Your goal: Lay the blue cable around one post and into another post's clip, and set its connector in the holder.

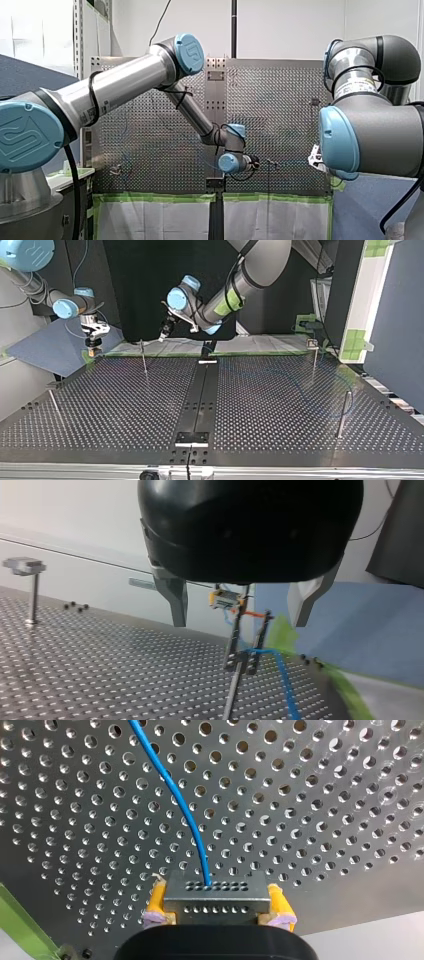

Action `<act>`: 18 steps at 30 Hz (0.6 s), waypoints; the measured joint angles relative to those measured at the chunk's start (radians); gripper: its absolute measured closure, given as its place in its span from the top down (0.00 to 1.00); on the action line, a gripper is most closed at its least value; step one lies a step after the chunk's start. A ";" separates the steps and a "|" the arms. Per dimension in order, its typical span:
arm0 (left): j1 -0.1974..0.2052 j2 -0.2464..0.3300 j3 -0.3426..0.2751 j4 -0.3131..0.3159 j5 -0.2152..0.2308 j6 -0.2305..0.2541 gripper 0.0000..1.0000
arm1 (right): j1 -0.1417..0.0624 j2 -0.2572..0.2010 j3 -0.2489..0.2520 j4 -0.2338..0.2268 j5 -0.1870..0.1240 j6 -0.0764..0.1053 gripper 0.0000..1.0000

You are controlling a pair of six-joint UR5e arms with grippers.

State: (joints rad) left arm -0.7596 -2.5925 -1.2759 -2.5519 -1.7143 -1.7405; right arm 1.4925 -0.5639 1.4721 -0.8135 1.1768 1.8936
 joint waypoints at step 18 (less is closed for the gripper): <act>0.000 0.142 -0.143 0.141 -0.015 -0.076 1.00 | 0.003 0.000 0.000 -0.004 -0.005 0.016 0.00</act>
State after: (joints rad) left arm -0.7597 -2.4501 -1.4192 -2.4112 -1.7294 -1.8167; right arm 1.4957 -0.5639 1.4718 -0.8172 1.1721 1.9096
